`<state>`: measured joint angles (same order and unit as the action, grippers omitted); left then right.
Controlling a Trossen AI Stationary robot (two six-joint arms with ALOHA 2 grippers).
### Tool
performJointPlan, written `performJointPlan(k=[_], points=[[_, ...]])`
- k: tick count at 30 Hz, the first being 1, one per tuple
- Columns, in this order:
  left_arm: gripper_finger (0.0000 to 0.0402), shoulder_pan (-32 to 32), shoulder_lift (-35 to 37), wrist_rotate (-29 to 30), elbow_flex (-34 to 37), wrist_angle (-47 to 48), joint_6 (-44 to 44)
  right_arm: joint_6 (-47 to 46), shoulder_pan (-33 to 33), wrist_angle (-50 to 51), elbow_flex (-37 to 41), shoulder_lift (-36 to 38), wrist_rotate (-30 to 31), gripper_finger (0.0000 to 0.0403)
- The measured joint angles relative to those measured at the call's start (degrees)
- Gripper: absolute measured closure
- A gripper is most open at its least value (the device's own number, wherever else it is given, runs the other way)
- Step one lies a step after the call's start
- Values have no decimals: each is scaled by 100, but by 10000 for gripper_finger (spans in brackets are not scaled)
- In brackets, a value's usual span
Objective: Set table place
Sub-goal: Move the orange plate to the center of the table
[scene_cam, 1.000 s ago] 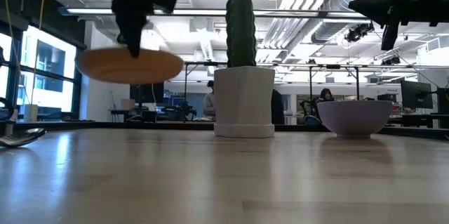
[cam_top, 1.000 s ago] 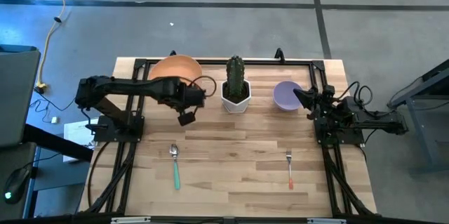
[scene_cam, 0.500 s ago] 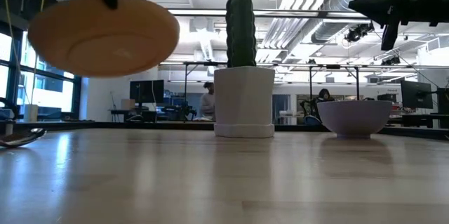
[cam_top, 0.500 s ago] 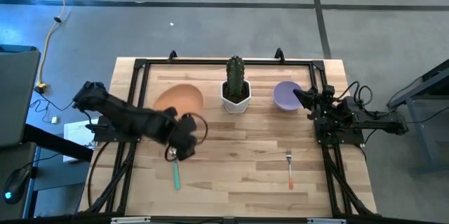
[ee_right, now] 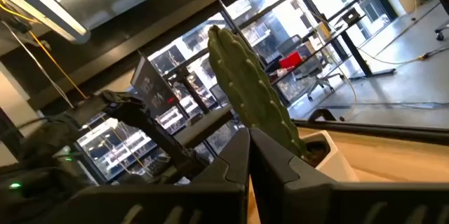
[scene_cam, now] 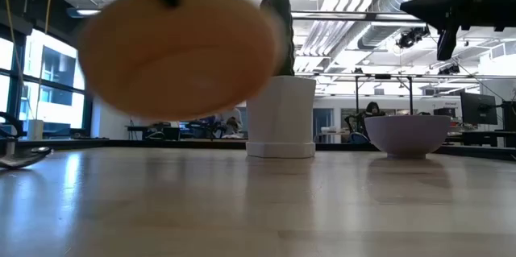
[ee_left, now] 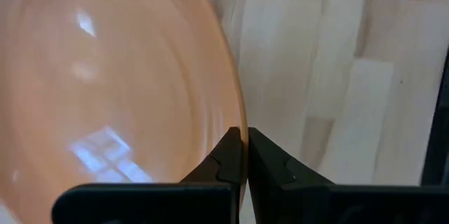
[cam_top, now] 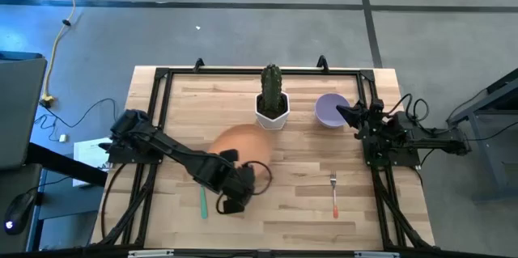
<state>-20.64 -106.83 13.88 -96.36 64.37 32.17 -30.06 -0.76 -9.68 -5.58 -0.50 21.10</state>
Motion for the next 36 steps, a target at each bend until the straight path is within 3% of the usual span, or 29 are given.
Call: performJointPlan(k=[6,11,17,24,36], points=[[401,-4,-966,28,-1687,51,-1483,-314,3,149,-1,-144,-9,402],[401,-22,-1565,-38,-2432,404,-1870,-320,3,142,0,-179,-37,402],[401,-161,-1905,-230,-2444,803,-1883,-315,3,148,0,-174,-52,402],[401,-316,-2102,-287,-2440,570,-1912,-318,3,219,0,-174,-53,402],[401,-299,-2276,-380,-1661,81,-1997,-602,3,351,-2,-173,-147,402]])
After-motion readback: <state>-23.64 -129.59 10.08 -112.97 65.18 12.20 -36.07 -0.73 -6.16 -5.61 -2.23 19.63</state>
